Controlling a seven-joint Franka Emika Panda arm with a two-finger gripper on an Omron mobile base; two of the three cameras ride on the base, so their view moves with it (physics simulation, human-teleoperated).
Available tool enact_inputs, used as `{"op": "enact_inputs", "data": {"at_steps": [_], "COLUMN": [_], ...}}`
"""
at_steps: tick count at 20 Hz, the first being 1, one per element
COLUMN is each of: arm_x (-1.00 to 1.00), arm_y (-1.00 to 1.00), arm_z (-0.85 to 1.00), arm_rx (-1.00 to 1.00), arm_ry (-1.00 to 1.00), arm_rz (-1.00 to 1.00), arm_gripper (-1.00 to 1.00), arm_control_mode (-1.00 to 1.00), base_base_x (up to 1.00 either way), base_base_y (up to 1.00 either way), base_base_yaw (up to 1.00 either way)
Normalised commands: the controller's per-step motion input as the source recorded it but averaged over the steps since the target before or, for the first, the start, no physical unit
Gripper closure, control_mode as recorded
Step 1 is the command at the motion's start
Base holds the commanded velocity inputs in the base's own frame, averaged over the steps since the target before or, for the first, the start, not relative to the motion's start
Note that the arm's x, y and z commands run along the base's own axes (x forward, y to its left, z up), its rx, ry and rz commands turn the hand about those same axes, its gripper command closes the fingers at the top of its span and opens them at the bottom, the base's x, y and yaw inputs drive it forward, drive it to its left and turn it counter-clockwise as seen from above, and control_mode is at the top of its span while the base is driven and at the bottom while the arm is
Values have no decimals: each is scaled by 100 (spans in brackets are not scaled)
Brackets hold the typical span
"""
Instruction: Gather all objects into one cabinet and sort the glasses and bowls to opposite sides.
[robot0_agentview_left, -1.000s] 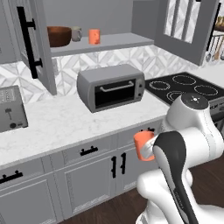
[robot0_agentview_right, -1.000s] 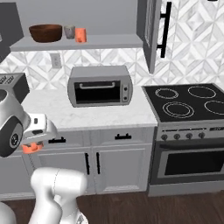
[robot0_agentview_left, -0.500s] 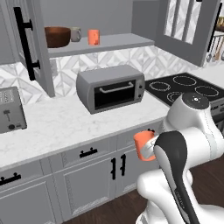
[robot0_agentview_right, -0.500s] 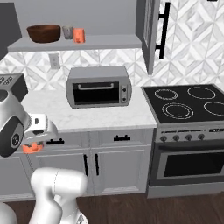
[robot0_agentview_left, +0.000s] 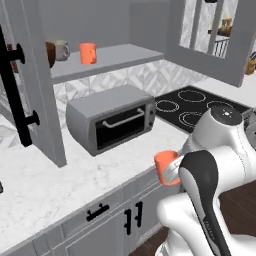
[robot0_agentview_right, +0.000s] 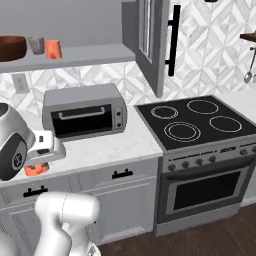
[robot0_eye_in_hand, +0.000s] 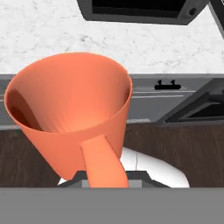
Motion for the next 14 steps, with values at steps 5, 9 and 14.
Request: {"op": "enact_inputs", "data": {"at_steps": [5, 9, 14], "arm_x": [0, 0, 0], "arm_y": [0, 0, 0], "arm_z": [0, 0, 0], "arm_rx": [0, 0, 0], "arm_ry": [0, 0, 0], "arm_rz": [0, 0, 0], "arm_gripper": [100, 100, 100], "arm_control_mode": [100, 100, 100], "base_base_x": [59, 22, 2], "base_base_y": [84, 88, 42], "base_base_yaw": [-39, -11, -5]}}
